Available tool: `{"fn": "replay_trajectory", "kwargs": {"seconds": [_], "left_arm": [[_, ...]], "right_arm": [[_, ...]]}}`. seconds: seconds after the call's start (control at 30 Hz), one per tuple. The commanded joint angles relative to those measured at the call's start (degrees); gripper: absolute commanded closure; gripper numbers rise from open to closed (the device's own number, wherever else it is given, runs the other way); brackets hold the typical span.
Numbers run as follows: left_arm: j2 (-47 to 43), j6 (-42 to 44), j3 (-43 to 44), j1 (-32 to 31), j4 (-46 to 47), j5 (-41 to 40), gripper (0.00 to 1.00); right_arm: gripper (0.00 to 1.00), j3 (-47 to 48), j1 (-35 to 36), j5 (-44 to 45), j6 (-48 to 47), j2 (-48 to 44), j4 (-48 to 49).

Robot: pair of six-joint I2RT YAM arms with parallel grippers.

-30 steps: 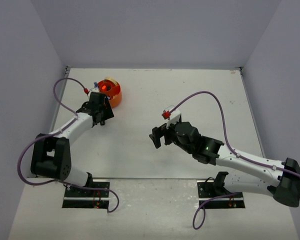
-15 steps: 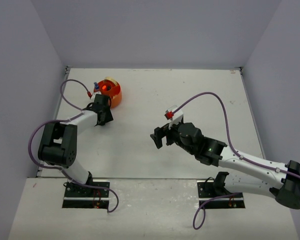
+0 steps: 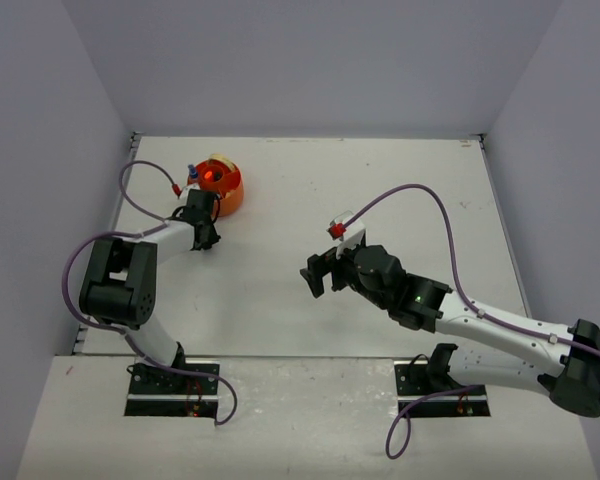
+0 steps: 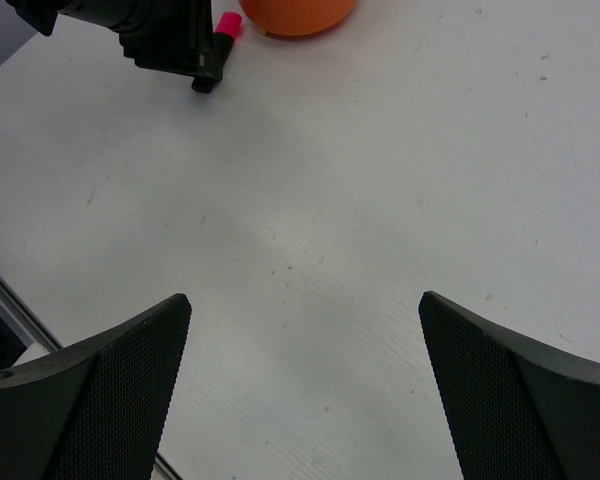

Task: Sort the stationery into containers
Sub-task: Pick up the pen from the center of the board.

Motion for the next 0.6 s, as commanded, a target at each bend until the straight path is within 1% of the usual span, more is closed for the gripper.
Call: {"fn": "replay_trajectory", "kwargs": {"seconds": [0.0, 0.07, 0.1, 0.13, 0.2, 0.23, 0.3, 0.37, 0.43, 0.5, 0.57], "left_arm": [[-1.9, -0.2, -2.2, 0.4, 1.8, 2.1, 0.90], [-4.0, -0.9, -3.0, 0.4, 1.3, 2.8, 0.98], [-4.6, -1.6, -3.5, 0.4, 1.0, 3.2, 1.00], [-5.8, -3.2, -4.7, 0.4, 1.2, 3.9, 1.00], [-11.3, -6.5, -7.9, 0.4, 2.5, 5.8, 1.00], [-12.3, -7.0, -9.3, 0.4, 2.7, 6.4, 1.00], [-18.1, -11.5, -13.9, 0.3, 4.6, 8.7, 1.00], [-23.1, -12.4, -16.4, 0.0, 5.2, 9.9, 1.00], [-26.2, -12.7, -17.6, -0.6, 5.0, 11.3, 1.00], [-31.8, -12.8, -19.1, -3.9, 5.8, 13.1, 1.00], [-35.4, -12.9, -20.0, -7.9, 6.8, 13.9, 1.00]], "right_arm": [[0.01, 0.5, -0.2, -0.1, 0.8, 0.2, 2.2], [0.01, 0.5, -0.2, -0.2, 0.8, 0.3, 2.2], [0.01, 0.6, -0.2, -0.3, 0.8, 0.4, 2.2], [0.01, 0.7, -0.2, -0.4, 0.9, 0.5, 2.2], [0.01, 0.8, -0.2, -0.6, 1.0, 0.6, 2.2], [0.01, 0.9, -0.2, -0.7, 1.0, 0.6, 2.2], [0.01, 1.0, -0.2, -1.4, 1.2, 0.7, 2.3], [0.01, 1.1, -0.2, -2.5, 1.3, 0.7, 2.4], [0.01, 1.6, -0.4, -3.9, 1.6, 0.9, 2.3], [0.01, 3.5, -1.1, -5.6, 3.3, 2.0, 1.0], [0.01, 6.7, -2.3, -7.0, 6.5, 4.0, -1.7]]}}
